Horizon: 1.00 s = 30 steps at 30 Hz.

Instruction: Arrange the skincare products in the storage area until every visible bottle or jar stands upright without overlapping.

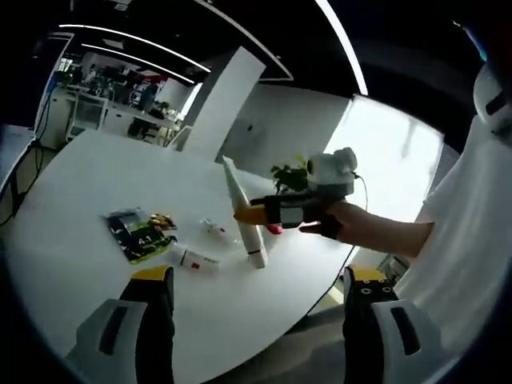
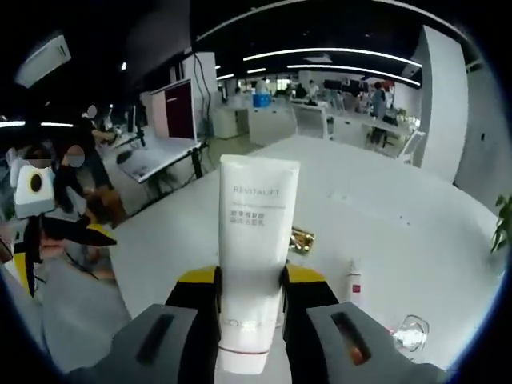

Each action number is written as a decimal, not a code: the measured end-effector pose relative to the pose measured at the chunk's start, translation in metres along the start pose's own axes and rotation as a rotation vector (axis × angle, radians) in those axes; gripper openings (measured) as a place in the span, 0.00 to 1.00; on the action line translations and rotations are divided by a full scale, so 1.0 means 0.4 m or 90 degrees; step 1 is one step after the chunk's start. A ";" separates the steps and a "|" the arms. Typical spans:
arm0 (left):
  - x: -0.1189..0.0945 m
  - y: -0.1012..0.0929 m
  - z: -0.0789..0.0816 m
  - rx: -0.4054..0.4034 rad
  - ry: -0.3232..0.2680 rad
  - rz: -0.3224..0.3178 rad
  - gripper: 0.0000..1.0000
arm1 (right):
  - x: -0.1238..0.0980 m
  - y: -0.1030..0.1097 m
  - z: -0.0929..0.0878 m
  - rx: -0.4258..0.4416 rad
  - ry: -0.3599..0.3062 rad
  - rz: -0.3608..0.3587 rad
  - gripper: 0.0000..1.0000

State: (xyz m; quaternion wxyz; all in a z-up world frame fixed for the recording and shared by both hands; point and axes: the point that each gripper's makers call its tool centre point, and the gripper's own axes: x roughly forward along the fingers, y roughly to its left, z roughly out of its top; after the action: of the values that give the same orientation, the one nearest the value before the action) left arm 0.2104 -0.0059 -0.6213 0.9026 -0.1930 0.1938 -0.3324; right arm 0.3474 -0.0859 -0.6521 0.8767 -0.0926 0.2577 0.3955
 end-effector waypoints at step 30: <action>0.057 -0.130 0.023 0.024 0.028 -0.083 0.75 | -0.165 0.172 -0.077 0.022 -0.085 -0.003 0.29</action>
State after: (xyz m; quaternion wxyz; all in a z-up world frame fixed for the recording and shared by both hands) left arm 0.2034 -0.0559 -0.5937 0.8780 -0.1809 0.1939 -0.3985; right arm 0.2480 -0.0936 -0.6406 0.8943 -0.0512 0.2050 0.3943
